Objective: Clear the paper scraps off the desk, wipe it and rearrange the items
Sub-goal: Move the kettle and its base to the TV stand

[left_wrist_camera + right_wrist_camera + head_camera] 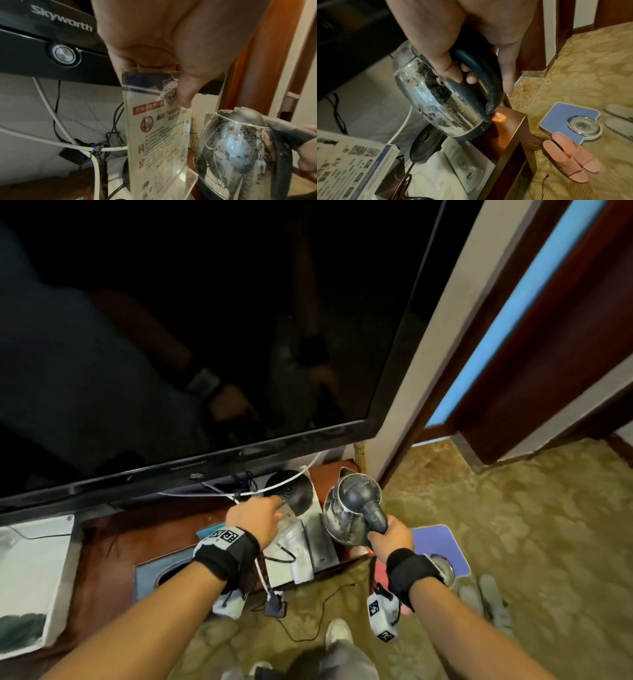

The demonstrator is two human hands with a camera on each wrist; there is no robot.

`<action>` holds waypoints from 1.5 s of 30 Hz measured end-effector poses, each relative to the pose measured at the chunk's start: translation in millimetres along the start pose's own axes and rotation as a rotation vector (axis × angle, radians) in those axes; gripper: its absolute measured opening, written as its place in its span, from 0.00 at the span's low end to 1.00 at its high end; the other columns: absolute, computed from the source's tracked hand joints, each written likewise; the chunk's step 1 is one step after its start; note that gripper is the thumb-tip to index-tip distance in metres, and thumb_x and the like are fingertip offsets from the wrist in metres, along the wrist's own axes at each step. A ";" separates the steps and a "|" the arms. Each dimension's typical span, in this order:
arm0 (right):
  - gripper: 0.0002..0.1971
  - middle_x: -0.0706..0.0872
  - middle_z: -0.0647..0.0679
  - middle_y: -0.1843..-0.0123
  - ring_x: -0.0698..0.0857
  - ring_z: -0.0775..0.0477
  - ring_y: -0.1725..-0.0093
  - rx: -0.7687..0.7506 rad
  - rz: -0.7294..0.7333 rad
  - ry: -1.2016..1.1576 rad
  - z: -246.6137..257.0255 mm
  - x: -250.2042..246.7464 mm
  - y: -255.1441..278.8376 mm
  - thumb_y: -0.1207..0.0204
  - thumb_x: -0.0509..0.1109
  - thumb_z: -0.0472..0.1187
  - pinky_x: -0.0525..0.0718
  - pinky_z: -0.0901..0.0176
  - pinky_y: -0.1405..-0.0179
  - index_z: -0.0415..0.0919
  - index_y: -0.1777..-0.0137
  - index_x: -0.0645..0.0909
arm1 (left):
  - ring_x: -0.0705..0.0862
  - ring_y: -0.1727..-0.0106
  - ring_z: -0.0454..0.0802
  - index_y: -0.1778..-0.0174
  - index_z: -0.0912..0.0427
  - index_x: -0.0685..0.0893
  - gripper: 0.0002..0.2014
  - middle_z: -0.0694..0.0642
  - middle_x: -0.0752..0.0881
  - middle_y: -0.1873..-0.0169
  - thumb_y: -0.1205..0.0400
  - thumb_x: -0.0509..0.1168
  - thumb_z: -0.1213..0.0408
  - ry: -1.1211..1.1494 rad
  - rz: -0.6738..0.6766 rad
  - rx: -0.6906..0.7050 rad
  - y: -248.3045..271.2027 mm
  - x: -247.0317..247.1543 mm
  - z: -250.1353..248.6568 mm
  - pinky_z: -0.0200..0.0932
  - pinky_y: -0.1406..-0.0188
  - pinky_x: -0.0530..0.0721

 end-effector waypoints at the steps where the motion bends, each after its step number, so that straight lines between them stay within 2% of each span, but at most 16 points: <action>1: 0.09 0.88 0.43 0.58 0.85 0.39 0.56 -0.010 0.010 0.006 0.3 1.8 -13.1 0.29 0.71 0.35 0.81 0.55 0.57 0.46 0.51 0.81 | 0.85 0.38 0.58 0.31 0.45 0.77 0.15 0.55 0.85 0.39 0.13 0.56 0.51 0.002 0.001 -0.019 -5.3 0.9 -3.9 0.51 0.43 0.84; 4: 0.10 0.88 0.43 0.57 0.87 0.38 0.55 -0.023 0.038 0.010 -0.9 9.0 -47.8 0.31 0.72 0.36 0.86 0.51 0.54 0.45 0.50 0.83 | 0.86 0.41 0.57 0.31 0.44 0.77 0.15 0.55 0.86 0.41 0.13 0.56 0.51 0.014 -0.002 -0.082 -18.5 7.6 -13.6 0.50 0.44 0.84; 8: 0.11 0.86 0.44 0.57 0.85 0.39 0.54 -0.013 0.050 0.024 -2.2 16.9 -82.8 0.29 0.74 0.36 0.80 0.57 0.54 0.43 0.47 0.83 | 0.86 0.41 0.57 0.29 0.41 0.75 0.16 0.54 0.87 0.42 0.12 0.55 0.50 0.011 0.008 -0.141 -30.2 20.5 -22.1 0.50 0.46 0.85; 15: 0.15 0.88 0.38 0.48 0.86 0.34 0.46 -0.001 0.072 0.037 1.9 32.9 -132.2 0.26 0.74 0.37 0.79 0.56 0.52 0.41 0.40 0.82 | 0.86 0.40 0.57 0.29 0.42 0.76 0.16 0.53 0.88 0.41 0.12 0.54 0.50 0.006 0.033 -0.142 -47.4 29.5 -31.2 0.48 0.48 0.82; 18: 0.14 0.89 0.37 0.49 0.86 0.34 0.46 -0.032 0.070 0.046 7.7 37.1 -148.3 0.27 0.75 0.37 0.81 0.54 0.50 0.40 0.42 0.83 | 0.86 0.42 0.57 0.34 0.45 0.76 0.13 0.53 0.88 0.43 0.12 0.53 0.52 0.000 0.041 -0.130 -52.3 29.7 -37.1 0.47 0.51 0.80; 20: 0.13 0.89 0.38 0.50 0.87 0.35 0.47 -0.043 0.080 0.047 11.8 39.3 -156.6 0.28 0.75 0.36 0.81 0.55 0.50 0.40 0.44 0.83 | 0.86 0.42 0.57 0.33 0.46 0.77 0.13 0.52 0.88 0.44 0.11 0.53 0.52 -0.004 0.040 -0.123 -54.8 28.7 -40.5 0.47 0.53 0.79; 23: 0.13 0.89 0.39 0.50 0.87 0.36 0.48 -0.071 0.085 0.058 15.2 40.7 -167.8 0.29 0.75 0.36 0.84 0.53 0.48 0.42 0.45 0.83 | 0.86 0.43 0.57 0.32 0.45 0.76 0.14 0.52 0.88 0.45 0.11 0.53 0.51 -0.014 0.043 -0.103 -56.1 28.5 -45.9 0.48 0.52 0.80; 27: 0.14 0.89 0.39 0.50 0.86 0.36 0.47 -0.093 0.129 0.059 16.0 40.4 -174.8 0.29 0.73 0.32 0.83 0.53 0.45 0.43 0.44 0.83 | 0.86 0.43 0.58 0.31 0.44 0.76 0.15 0.52 0.88 0.44 0.11 0.53 0.51 -0.021 0.055 -0.054 -57.3 29.8 -57.0 0.48 0.50 0.81; 31: 0.16 0.88 0.39 0.48 0.86 0.37 0.45 -0.139 0.180 0.101 17.1 35.0 -175.5 0.29 0.76 0.35 0.83 0.51 0.44 0.43 0.42 0.82 | 0.86 0.42 0.57 0.33 0.43 0.77 0.15 0.51 0.87 0.43 0.12 0.52 0.50 -0.021 0.082 0.026 -63.0 38.1 -75.7 0.48 0.51 0.80; 34: 0.24 0.81 0.42 0.42 0.81 0.38 0.42 -0.133 0.235 0.170 11.5 24.3 -169.9 0.35 0.80 0.43 0.82 0.47 0.40 0.47 0.39 0.77 | 0.86 0.42 0.58 0.33 0.42 0.77 0.14 0.51 0.88 0.43 0.12 0.52 0.50 -0.022 0.096 0.093 -69.6 46.6 -91.6 0.48 0.53 0.80; 36: 0.31 0.74 0.44 0.39 0.77 0.38 0.39 -0.113 0.206 0.239 4.4 13.2 -164.0 0.39 0.81 0.47 0.79 0.45 0.35 0.49 0.36 0.73 | 0.86 0.42 0.59 0.33 0.43 0.77 0.14 0.52 0.88 0.44 0.12 0.53 0.50 -0.048 0.098 0.126 -74.5 51.5 -103.3 0.48 0.54 0.79; 39: 0.31 0.74 0.44 0.36 0.76 0.40 0.35 -0.086 0.144 0.175 -15.7 -1.1 -151.6 0.37 0.79 0.42 0.77 0.47 0.32 0.47 0.35 0.71 | 0.85 0.42 0.59 0.33 0.45 0.78 0.14 0.53 0.87 0.43 0.11 0.53 0.51 -0.104 0.123 0.173 -82.4 58.7 -123.1 0.47 0.53 0.79; 42: 0.24 0.77 0.47 0.39 0.80 0.44 0.40 -0.035 0.195 0.141 -42.6 -7.3 -136.1 0.31 0.77 0.40 0.80 0.50 0.36 0.49 0.39 0.70 | 0.85 0.40 0.59 0.33 0.45 0.78 0.13 0.53 0.87 0.41 0.11 0.54 0.53 -0.133 0.159 0.200 -92.6 68.6 -139.8 0.47 0.52 0.78; 45: 0.15 0.79 0.56 0.56 0.82 0.47 0.49 0.012 0.261 0.192 -69.3 -9.4 -121.5 0.28 0.73 0.38 0.81 0.54 0.42 0.53 0.48 0.71 | 0.85 0.40 0.58 0.33 0.44 0.77 0.13 0.52 0.86 0.41 0.13 0.57 0.57 -0.152 0.183 0.231 -105.7 77.8 -155.9 0.48 0.52 0.79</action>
Point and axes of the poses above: each hand's wrist, its own y-axis away from the middle knuckle, its own x-axis out of the palm, z = x × y, the point moved 3 cm from there along -y, towards the middle knuckle
